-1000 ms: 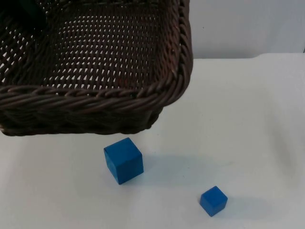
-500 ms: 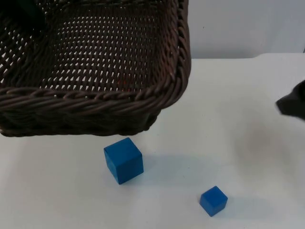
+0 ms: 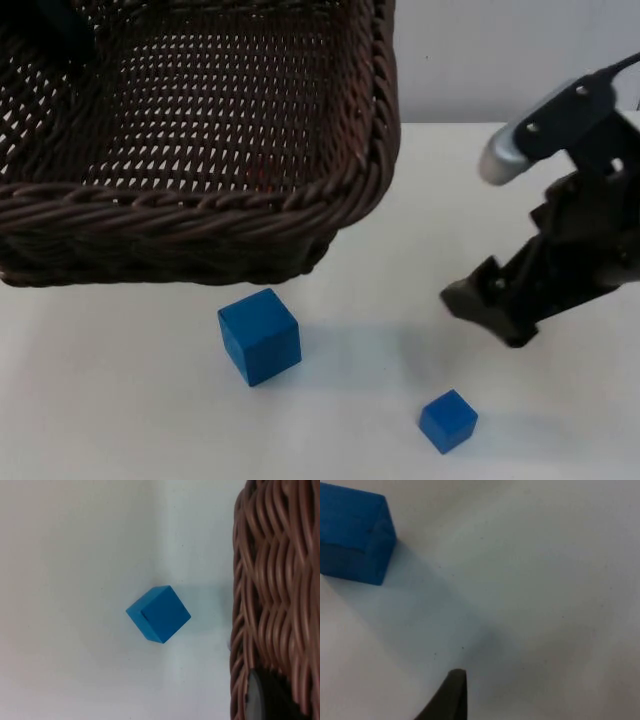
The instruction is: Pick up the basket with the left hand and place the largest block into the basket with the right hand.
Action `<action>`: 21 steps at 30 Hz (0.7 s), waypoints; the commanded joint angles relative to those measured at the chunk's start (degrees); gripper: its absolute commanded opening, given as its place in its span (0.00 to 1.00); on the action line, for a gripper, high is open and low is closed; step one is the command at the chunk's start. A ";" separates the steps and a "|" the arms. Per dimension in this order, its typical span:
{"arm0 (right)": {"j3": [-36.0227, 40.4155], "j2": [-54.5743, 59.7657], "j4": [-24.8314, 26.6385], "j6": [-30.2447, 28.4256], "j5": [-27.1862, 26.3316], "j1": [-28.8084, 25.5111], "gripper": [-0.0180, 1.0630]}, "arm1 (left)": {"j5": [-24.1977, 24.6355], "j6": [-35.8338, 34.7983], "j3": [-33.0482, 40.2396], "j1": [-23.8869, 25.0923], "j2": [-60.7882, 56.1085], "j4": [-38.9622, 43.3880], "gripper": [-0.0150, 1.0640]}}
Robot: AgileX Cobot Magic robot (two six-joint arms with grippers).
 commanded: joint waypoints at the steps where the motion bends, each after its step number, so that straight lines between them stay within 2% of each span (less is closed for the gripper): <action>1: -0.92 0.99 -0.48 1.24 -1.54 1.13 0.99 | -0.14 -0.33 -0.06 0.17 -0.68 -0.93 0.01; 9: -4.21 5.33 -0.48 1.49 -2.17 6.45 0.99 | -0.28 -0.33 -0.06 0.17 -0.68 -0.55 0.01; 13: -4.76 9.61 -0.48 1.74 -7.26 10.56 0.99 | -0.28 -0.33 -0.06 0.17 -0.68 -0.55 0.01; 19: -4.99 14.45 -0.48 2.52 -12.08 13.54 0.99 | -0.28 -0.33 -0.06 0.17 -0.68 -0.55 0.01; 21: -4.99 16.71 -0.48 2.83 -16.81 14.88 0.99 | -0.28 -0.33 -0.06 0.17 -0.68 -0.55 0.01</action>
